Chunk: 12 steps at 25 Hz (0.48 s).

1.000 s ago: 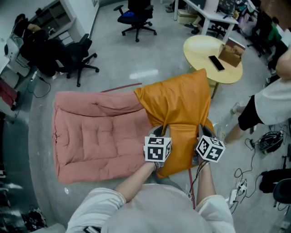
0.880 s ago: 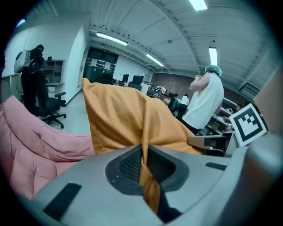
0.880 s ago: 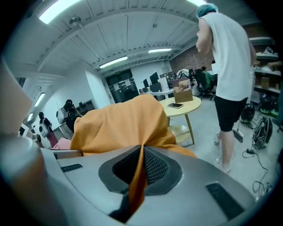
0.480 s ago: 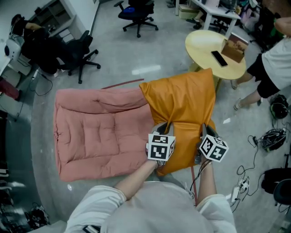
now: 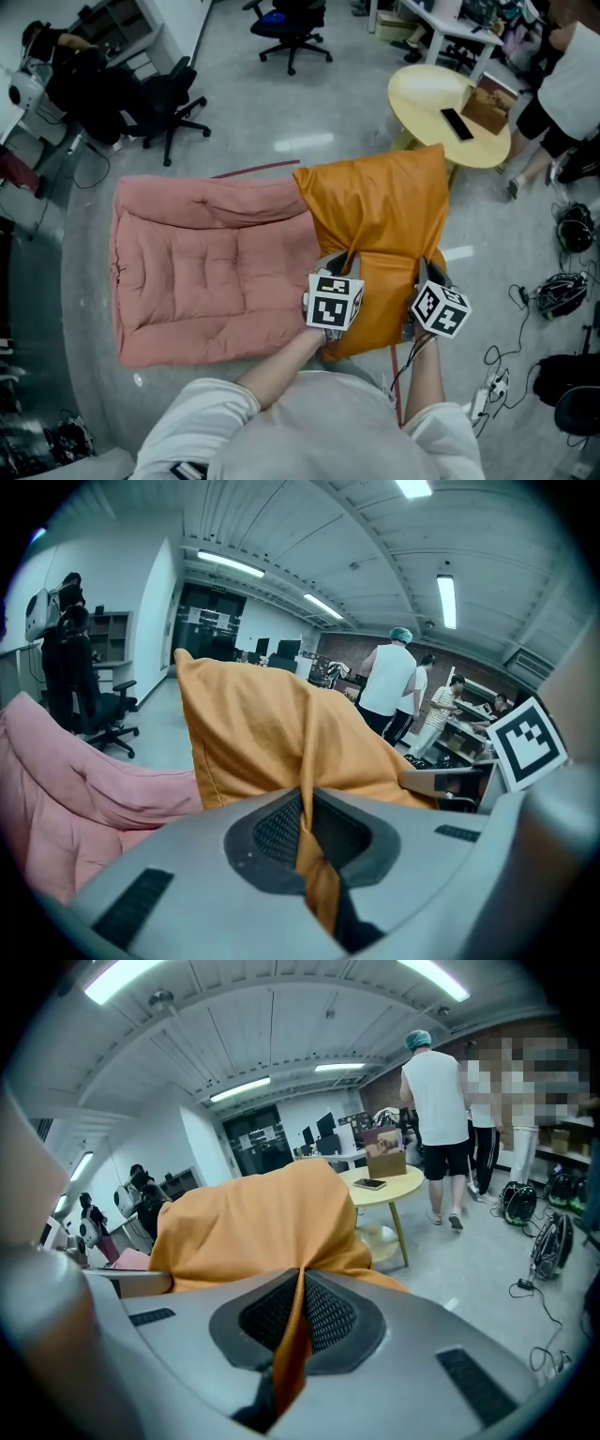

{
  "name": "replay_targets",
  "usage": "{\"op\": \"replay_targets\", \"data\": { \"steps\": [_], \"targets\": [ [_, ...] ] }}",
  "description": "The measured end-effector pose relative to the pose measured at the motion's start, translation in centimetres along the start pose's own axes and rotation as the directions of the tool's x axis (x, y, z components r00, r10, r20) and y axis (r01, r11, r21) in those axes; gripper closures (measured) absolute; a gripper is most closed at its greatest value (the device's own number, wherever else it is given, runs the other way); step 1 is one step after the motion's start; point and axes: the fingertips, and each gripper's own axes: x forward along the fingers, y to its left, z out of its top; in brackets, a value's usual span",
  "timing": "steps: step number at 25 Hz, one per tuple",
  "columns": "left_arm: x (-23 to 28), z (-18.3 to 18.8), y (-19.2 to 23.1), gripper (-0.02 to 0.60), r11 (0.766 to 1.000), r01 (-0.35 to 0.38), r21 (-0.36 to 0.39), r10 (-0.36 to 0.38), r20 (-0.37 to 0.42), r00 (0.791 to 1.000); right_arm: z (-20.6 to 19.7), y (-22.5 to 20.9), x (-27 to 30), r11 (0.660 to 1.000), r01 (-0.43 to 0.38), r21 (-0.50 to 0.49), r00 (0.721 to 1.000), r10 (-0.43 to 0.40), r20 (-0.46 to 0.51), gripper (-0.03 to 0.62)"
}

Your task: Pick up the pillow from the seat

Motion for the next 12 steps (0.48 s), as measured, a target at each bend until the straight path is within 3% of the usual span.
{"op": "replay_targets", "data": {
  "steps": [12],
  "targets": [
    [-0.41, 0.03, -0.1, 0.561, 1.0, -0.003, -0.003, 0.003, 0.006, 1.0, 0.0, 0.14, -0.48, 1.0, 0.005, -0.009, 1.0, -0.005, 0.004, 0.56]
  ]
}}
